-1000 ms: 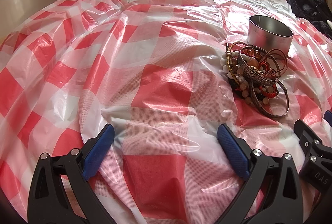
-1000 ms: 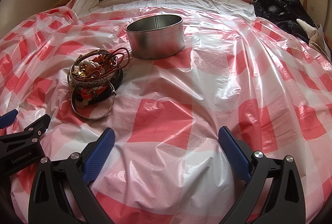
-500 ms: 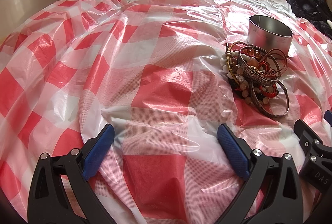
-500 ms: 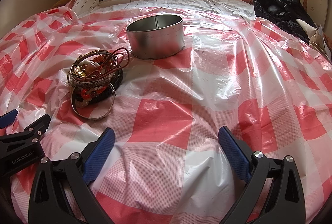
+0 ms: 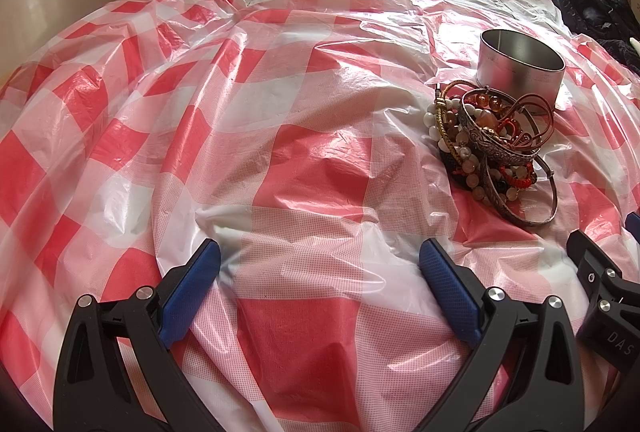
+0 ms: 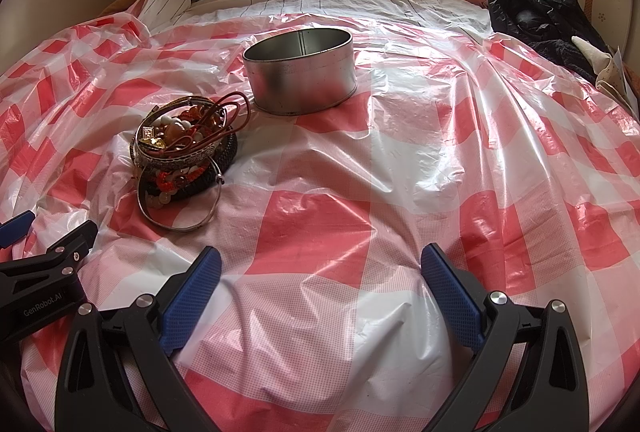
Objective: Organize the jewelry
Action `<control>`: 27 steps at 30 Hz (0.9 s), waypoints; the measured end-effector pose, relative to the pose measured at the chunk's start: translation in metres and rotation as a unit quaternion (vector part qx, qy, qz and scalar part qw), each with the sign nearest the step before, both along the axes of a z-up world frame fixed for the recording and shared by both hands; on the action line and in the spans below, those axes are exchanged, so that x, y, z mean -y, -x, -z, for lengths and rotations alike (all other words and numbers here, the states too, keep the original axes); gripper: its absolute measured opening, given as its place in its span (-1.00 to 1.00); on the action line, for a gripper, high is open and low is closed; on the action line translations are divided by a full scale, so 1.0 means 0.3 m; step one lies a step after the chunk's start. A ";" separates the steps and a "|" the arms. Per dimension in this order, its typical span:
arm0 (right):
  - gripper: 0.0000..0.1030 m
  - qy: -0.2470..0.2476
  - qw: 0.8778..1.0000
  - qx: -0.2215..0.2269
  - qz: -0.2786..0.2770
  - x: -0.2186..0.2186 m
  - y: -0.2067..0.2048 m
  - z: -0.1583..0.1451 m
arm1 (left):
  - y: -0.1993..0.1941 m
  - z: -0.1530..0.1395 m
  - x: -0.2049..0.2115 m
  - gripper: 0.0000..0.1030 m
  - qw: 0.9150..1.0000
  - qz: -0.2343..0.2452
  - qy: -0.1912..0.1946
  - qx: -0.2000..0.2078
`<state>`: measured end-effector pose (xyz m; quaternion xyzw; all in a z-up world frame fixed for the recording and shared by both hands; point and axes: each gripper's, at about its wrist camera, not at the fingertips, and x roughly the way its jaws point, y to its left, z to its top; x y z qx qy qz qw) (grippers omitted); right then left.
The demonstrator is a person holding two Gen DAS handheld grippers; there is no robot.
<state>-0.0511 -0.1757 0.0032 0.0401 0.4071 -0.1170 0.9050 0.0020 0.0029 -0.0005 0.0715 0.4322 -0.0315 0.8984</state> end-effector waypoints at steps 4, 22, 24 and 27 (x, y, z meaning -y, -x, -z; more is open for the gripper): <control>0.86 0.000 1.000 0.000 0.000 0.001 -0.001 0.001 | 0.000 0.000 0.000 0.86 1.000 0.000 0.000 0.000; 0.86 -0.002 1.000 -0.003 0.000 0.001 -0.003 0.006 | 0.001 0.001 0.001 0.86 1.000 0.000 -0.001 0.001; 0.86 -0.003 1.000 -0.003 0.000 0.001 -0.006 0.003 | 0.001 0.001 0.001 0.86 1.000 0.000 -0.001 0.001; 0.86 -0.003 1.000 -0.004 0.000 0.000 -0.007 0.003 | 0.001 0.001 0.001 0.86 1.000 0.000 -0.001 0.001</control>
